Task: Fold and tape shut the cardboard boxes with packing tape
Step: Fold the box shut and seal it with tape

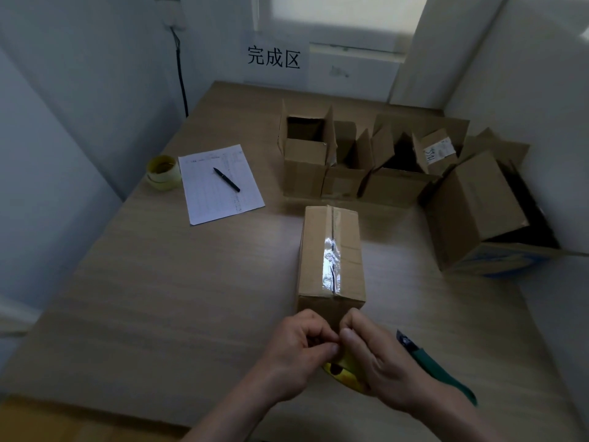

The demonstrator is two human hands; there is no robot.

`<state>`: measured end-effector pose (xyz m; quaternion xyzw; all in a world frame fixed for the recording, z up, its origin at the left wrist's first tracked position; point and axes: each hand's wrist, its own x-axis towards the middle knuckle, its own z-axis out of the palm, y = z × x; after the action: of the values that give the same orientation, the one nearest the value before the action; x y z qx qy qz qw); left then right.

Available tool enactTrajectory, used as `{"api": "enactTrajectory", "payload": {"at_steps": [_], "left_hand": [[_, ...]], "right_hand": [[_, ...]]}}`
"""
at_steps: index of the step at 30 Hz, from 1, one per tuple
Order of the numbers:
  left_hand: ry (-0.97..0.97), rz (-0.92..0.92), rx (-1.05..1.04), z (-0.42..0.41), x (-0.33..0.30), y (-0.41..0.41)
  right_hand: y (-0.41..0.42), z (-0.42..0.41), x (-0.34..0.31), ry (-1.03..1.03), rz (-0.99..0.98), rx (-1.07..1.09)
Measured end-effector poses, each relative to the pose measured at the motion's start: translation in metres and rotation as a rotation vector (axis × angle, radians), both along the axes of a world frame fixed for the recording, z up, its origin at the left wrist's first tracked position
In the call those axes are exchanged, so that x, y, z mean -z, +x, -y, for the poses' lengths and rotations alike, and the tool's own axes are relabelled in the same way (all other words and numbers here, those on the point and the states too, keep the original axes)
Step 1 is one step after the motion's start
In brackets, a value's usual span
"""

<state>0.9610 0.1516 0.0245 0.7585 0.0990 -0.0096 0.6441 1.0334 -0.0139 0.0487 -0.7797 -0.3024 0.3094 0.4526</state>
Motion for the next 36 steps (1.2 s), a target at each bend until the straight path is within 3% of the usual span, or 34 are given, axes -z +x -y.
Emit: {"api": "enactTrajectory", "payload": {"at_steps": [4, 8, 10, 11, 14, 16, 23, 26, 31, 36], "left_hand": [[0.072, -0.015, 0.076, -0.001, 0.001, -0.001], [-0.026, -0.083, -0.064, -0.008, 0.000, 0.000], [0.033, -0.076, -0.118, -0.010, 0.001, -0.003], [0.069, -0.074, -0.130, -0.010, 0.001, -0.004], [0.188, -0.073, -0.200, -0.010, 0.001, -0.003], [0.308, -0.016, -0.262, -0.012, -0.001, 0.007], [0.516, 0.040, -0.345, -0.016, 0.002, 0.030], [0.555, 0.038, -0.379, -0.020, 0.004, 0.028], [0.571, 0.046, -0.402, -0.026, 0.004, 0.023], [0.553, 0.022, -0.394, -0.029, 0.007, 0.026]], "right_hand": [[0.003, 0.001, -0.001, 0.021, -0.071, 0.012], [0.008, 0.015, -0.004, 0.108, -0.436, 0.031], [0.014, 0.027, -0.011, 0.120, -0.511, 0.041], [0.018, 0.032, -0.015, 0.067, -0.424, 0.043], [0.032, 0.040, -0.024, -0.405, 0.387, 0.018], [0.040, 0.033, -0.028, -0.517, 0.621, 0.056], [0.053, 0.009, -0.012, -0.670, 0.929, 0.091], [0.054, 0.010, -0.009, -0.657, 0.895, 0.085], [0.061, 0.027, -0.013, -0.391, 0.703, 0.115], [0.061, 0.023, -0.012, -0.424, 0.865, 0.140]]}}
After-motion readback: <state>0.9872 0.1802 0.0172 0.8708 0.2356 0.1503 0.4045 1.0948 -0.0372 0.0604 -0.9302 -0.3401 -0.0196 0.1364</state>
